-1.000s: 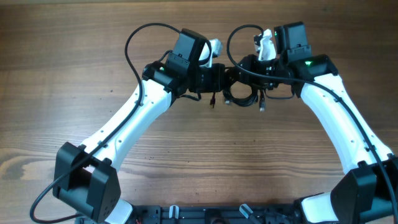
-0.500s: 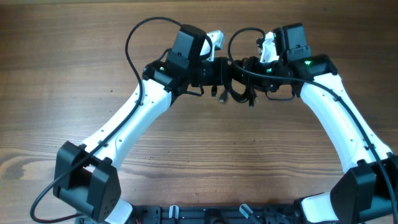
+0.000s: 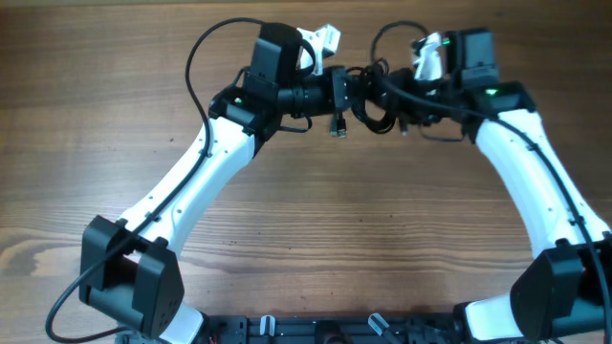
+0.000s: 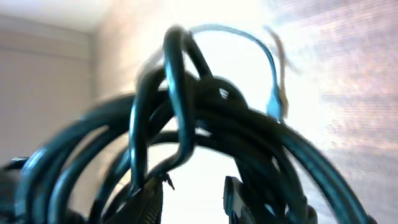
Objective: Untangle cables
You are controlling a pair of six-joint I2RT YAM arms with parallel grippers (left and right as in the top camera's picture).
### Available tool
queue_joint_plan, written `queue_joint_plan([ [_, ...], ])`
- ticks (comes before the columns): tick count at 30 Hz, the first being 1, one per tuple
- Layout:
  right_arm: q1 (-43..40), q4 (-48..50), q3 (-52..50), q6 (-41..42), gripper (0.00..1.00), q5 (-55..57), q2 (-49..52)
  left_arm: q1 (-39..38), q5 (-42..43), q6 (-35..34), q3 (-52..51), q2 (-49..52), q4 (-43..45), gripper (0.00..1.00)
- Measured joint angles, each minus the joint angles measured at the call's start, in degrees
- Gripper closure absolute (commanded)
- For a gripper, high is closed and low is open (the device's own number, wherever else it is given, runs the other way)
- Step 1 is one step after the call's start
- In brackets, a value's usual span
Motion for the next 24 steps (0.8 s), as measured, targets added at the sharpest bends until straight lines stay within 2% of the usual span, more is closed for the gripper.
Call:
queue_joint_plan([
  [6, -4.2, 8.7, 0.0, 3.2, 0.62, -12.8, 0.0, 2.2, 10.7, -7.2, -0.1, 0.3, 11.1, 0.96],
  [11, -4.3, 15.0, -0.1, 7.5, 0.62, -16.9, 0.1, 2.5, 13.7, -9.3, -0.1, 0.3, 13.2, 0.96],
  [18, -4.7, 15.3, -0.1, 9.0, 0.63, -21.0, 0.4, 4.7, 16.5, -8.9, -0.1, 0.2, 13.0, 0.96],
  [24, -4.7, 16.0, -0.1, 10.1, 0.62, -21.8, 0.4, 8.4, 20.6, -5.6, -0.1, 0.2, 13.0, 0.96],
])
